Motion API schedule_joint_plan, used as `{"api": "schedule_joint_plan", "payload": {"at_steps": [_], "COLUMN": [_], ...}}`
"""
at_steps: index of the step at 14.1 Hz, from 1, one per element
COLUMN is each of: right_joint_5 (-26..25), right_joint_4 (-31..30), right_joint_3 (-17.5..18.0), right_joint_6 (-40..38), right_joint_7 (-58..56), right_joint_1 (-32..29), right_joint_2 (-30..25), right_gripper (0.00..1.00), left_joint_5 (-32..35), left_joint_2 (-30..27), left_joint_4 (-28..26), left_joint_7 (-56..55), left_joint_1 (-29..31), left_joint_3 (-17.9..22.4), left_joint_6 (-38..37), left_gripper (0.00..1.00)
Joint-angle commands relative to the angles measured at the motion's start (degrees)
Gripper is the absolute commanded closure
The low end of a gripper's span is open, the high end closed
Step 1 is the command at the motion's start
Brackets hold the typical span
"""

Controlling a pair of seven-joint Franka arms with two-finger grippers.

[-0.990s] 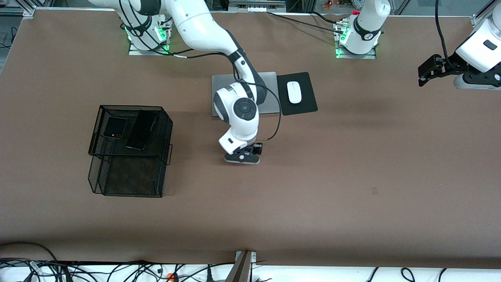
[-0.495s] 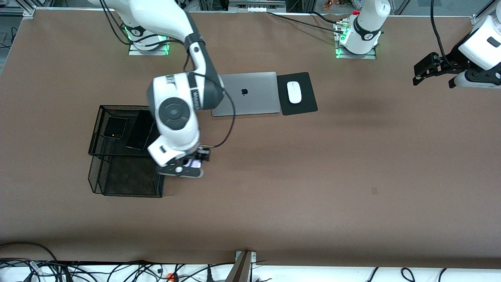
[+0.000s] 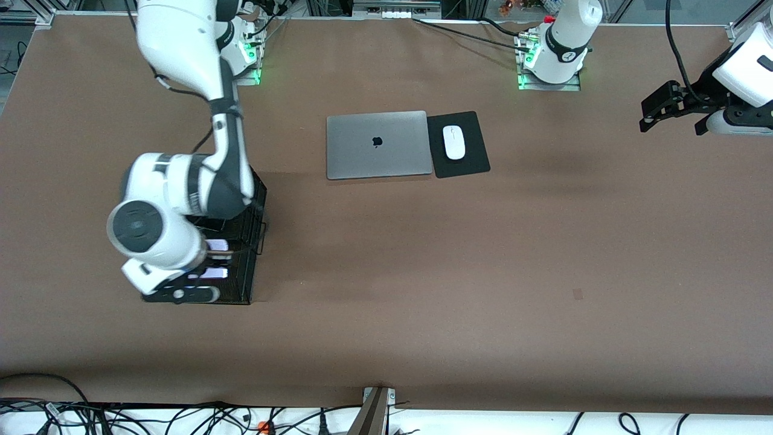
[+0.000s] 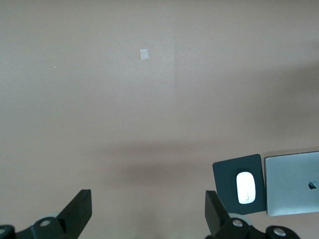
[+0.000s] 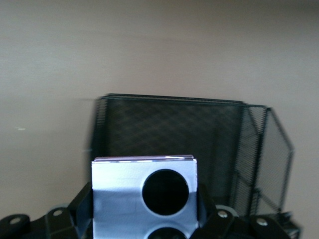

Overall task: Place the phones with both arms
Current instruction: 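Lower the white phone into the mesh basket and open the right gripper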

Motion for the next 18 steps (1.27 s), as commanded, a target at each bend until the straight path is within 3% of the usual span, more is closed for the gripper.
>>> {"api": "schedule_joint_plan", "payload": {"at_steps": [1, 4, 8, 14, 18], "right_joint_5": [4.1, 8.6, 9.4, 9.5, 9.5], "right_joint_4": [-1.1, -7.5, -12.3, -13.2, -14.5], "right_joint_3": [0.6, 0.9, 1.0, 1.0, 1.0], "right_joint_6": [0.3, 5.5, 10.6, 11.9, 11.7], "right_joint_7": [-4.2, -4.2, -3.9, -4.0, -3.2], "right_joint_1": [-2.9, -2.5, -0.5, -0.8, -1.1], "right_joint_2": [-0.4, -0.4, -0.4, 0.1, 0.9], "right_gripper": [1.00, 1.00, 1.00, 1.00, 0.88], "left_joint_5": [-0.8, -0.8, -0.6, -0.5, -0.5], "left_joint_2": [-0.1, -0.1, -0.1, -0.2, -0.2], "left_joint_4": [0.6, 0.5, 0.5, 0.5, 0.5], "left_joint_7": [-0.3, -0.1, 0.3, 0.7, 0.9], "left_joint_1": [0.6, 0.7, 0.7, 1.6, 2.5], "left_joint_3": [-0.2, -0.2, -0.2, 0.0, 0.0], "left_joint_6": [-0.5, -0.5, -0.5, -0.7, -0.8], "left_gripper": [0.00, 0.00, 0.00, 0.00, 0.00]}}
